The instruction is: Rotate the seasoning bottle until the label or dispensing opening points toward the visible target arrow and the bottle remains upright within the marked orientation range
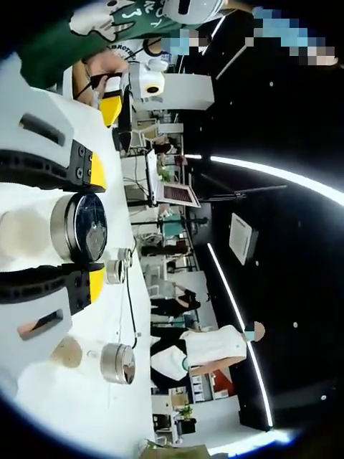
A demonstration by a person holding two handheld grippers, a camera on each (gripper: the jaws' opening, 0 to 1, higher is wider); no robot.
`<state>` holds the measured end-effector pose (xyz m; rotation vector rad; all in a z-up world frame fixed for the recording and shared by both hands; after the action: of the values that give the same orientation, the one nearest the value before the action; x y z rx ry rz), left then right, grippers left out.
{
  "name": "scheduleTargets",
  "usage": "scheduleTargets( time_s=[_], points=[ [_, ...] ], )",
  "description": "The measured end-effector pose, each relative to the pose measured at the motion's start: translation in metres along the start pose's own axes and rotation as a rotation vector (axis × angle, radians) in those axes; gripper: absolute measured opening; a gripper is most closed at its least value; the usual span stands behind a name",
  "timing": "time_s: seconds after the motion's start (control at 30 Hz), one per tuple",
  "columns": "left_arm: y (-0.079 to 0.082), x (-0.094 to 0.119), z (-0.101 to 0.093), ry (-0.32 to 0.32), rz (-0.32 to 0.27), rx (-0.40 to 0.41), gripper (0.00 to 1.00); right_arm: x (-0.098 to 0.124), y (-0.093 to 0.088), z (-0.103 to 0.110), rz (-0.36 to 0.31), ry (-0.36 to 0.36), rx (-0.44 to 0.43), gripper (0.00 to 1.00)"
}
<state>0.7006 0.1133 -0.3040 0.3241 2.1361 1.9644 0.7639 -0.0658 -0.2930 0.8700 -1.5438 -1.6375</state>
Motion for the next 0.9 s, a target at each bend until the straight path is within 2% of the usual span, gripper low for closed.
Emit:
scheduleTargets(
  time_s=[0.13, 0.5, 0.9],
  points=[
    [-0.001, -0.0001, -0.0008, -0.001, 0.004, 0.002, 0.98, 0.0003, -0.0005, 0.0005, -0.023, -0.022, -0.004, 0.38],
    [-0.0038, -0.0019, -0.0011, -0.005, 0.009, 0.012, 0.98, -0.001, -0.0003, 0.0021, -0.025, -0.1, -0.003, 0.37],
    [-0.0058, -0.0016, -0.001, -0.006, 0.014, 0.014, 0.98, -0.0015, 0.0001, 0.0011, -0.024, -0.259, 0.007, 0.37]
  ],
)
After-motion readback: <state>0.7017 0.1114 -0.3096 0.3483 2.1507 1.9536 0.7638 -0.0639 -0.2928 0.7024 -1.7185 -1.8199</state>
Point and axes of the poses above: the point that each gripper's makers call its tool centre point, and the gripper's own axes: x roughly backward along the fingers, z roughly to its left, y roughly out of its top, the point moved 2 cm from there along x, roughly backward along the fingers, and after that the axes turned 1 degree about z, right-handed, at the moved point
